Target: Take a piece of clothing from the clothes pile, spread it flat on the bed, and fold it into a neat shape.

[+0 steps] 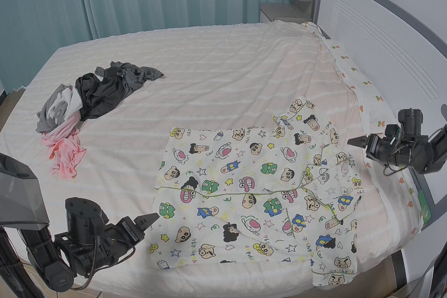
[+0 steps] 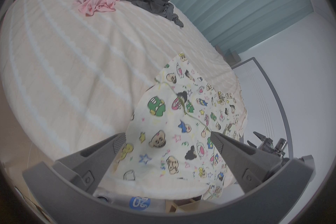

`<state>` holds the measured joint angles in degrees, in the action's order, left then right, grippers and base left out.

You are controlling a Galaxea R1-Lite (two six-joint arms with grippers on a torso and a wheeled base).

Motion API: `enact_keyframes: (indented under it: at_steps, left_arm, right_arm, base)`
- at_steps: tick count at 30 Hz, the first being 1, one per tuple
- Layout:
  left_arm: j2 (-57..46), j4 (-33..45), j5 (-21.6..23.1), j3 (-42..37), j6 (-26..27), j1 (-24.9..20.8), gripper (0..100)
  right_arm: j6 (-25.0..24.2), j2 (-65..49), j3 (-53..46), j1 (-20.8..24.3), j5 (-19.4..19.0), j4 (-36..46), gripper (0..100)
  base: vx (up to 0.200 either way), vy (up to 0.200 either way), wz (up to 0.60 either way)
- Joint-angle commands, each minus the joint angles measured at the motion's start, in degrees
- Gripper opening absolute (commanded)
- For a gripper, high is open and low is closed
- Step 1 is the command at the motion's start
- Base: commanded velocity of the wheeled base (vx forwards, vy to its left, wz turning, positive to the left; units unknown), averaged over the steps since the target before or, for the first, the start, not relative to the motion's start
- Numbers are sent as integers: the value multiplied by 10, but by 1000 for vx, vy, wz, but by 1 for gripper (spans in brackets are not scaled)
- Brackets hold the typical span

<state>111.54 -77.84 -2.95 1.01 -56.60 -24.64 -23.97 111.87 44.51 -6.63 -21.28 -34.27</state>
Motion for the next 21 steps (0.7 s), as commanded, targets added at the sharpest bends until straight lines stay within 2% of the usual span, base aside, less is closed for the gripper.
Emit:
enact_keyframes:
  at_steps: [1, 3, 9, 10, 11, 14, 21]
  left_arm:
    - [78, 0, 19, -8, -10, -14, 100]
    - [86, 0, 19, -8, -10, -18, 100]
    - [111, -1, 19, -4, -10, -29, 100]
    - [111, -1, 19, -4, -10, -29, 100]
    - [119, -1, 19, 7, -10, -29, 100]
    - [128, -1, 17, 31, -21, -28, 100]
    - [158, 14, 8, 87, -35, -28, 100]
  right_arm:
    - [-28, -119, -244, -22, -82, -114, 100]
    - [-27, -94, -267, -29, -92, -151, 100]
    - [-25, -10, -323, -32, -101, -298, 100]
    - [-25, -10, -323, -32, -101, -298, 100]
    - [-21, 10, -340, -32, -110, -340, 100]
    - [-27, 31, -365, -29, -127, -401, 100]
    - [-26, 69, -403, -28, -133, -493, 100]
  base:
    - [-200, 0, 0]
    - [-200, 0, 0]
    - [0, 0, 0]
    - [0, 0, 0]
    - [0, 0, 0]
    - [0, 0, 0]
    - [0, 0, 0]
